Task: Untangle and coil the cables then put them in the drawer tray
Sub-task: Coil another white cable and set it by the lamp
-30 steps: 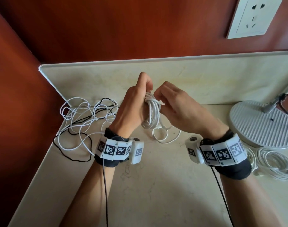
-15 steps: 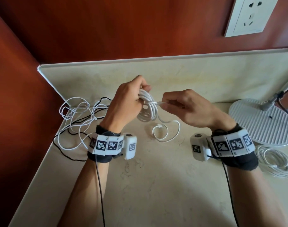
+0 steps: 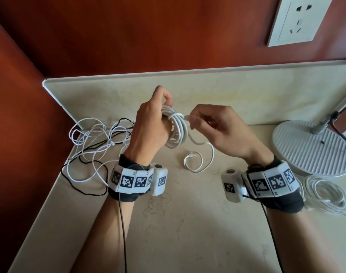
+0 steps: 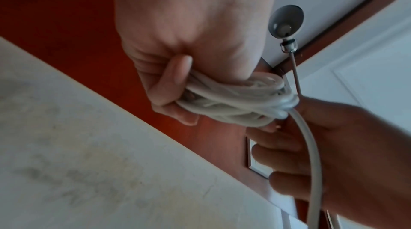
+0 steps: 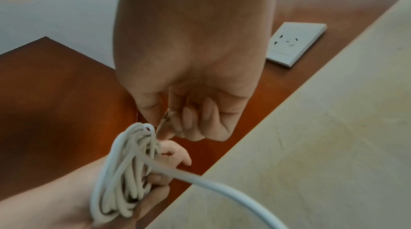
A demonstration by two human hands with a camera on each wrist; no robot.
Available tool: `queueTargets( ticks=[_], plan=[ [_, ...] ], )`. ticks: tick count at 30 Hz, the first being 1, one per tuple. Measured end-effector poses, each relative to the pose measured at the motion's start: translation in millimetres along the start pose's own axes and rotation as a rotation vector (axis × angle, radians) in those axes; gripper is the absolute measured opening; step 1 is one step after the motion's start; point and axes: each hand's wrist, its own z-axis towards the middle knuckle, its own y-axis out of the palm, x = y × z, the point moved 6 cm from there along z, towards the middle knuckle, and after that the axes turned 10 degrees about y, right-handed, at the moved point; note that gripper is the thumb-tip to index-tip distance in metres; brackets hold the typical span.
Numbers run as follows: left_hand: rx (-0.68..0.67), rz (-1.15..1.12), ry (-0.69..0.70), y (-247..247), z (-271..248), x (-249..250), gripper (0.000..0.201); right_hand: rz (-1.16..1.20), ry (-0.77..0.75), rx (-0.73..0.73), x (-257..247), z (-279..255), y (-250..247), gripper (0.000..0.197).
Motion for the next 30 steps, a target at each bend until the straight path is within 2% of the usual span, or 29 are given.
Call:
queueTargets(
  ticks=[6, 8, 12, 17, 21, 23, 26, 30],
  plan=[
    [0.012, -0.052, -0.127, 3.8, -0.7, -16.3, 0.013, 0.105, 0.04, 0.107, 8.8, 5.9, 6.3, 0.019],
    [0.018, -0.109, -0.161, 6.4, -1.0, -17.8, 0.011, 0.157, 0.073, 0.072, 12.9, 8.2, 10.7, 0.019],
    [0.063, -0.125, -0.189, 4.7, -0.5, -20.2, 0.015, 0.343, 0.085, -0.098, 12.9, 6.2, 19.8, 0.019],
    [0.107, -0.062, -0.205, 4.4, -3.3, -27.1, 0.012, 0.359, 0.113, -0.12, 5.5, 4.1, 28.8, 0.028],
    [0.142, -0.044, -0.226, 5.8, -3.1, -33.3, 0.015, 0.312, 0.123, -0.127, -1.4, 2.6, 30.2, 0.029],
    [0.156, -0.022, -0.223, 3.8, -3.5, -35.0, 0.023, 0.298, 0.163, -0.116, 1.1, 2.3, 28.2, 0.027],
    [0.232, -0.009, -0.244, -2.3, -2.7, -42.5, 0.037, 0.295, 0.195, -0.113, 2.9, 0.8, 25.2, 0.017],
    [0.341, -0.009, -0.283, -8.1, -4.8, -48.1, 0.039, 0.305, 0.223, -0.124, -3.0, -3.8, 24.4, 0.014]
  ],
)
